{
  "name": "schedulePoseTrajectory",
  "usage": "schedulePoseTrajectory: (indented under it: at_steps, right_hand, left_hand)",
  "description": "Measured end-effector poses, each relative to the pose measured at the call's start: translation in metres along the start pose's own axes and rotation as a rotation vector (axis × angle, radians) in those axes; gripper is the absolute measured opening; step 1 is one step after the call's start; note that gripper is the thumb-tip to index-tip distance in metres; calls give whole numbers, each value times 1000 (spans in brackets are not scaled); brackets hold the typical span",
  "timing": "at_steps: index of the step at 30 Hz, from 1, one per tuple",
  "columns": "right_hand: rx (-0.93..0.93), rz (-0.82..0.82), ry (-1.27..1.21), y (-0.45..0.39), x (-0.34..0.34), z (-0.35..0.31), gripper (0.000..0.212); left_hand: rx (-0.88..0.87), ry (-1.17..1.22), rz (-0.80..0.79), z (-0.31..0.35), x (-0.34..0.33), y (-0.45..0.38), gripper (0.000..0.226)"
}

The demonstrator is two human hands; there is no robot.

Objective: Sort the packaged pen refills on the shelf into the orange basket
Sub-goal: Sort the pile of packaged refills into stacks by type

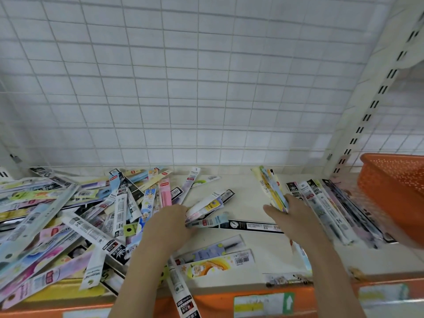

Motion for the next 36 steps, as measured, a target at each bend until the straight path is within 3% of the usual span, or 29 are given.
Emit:
schedulePoseTrajectory:
  at_steps: [3,7,11,15,18,24,29,36]
  right_hand:
    - [24,38,-5,2,0,-1,36]
    - [138,52,103,0,-1,-4,34]
    - [233,-72,183,-1,-9,-9,34]
    - [201,-244,206,-1,-25,-4,17]
    - [174,-284,178,-3,-31,-4,23]
    - [248,-167,401,-13,-34,-12,30]
    - [287,-31,428,-17,-25,-19,13]
    - [379,18,338,-22,-29,-42,24]
  left_hand:
    - [-31,47,152,5,9,1,24]
    - [-62,219,337,12,31,5,28]
    - [-184,358,440,17,49,13,39]
    - [-181,469,494,18,60,23,47]
    - [-182,542,497,15,64,27,46]
    - [-164,632,515,8,64,33,41]
    - [-69,754,485,-1,64,34,23]
    - [-34,806,550,-12,67,35,18]
Point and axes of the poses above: each hand's wrist, its own y-axis away from the middle knuckle, its own x-axis out of the back of the hand, z = x × y, the point moved 3 cm from there along -y, towards the middle knuckle
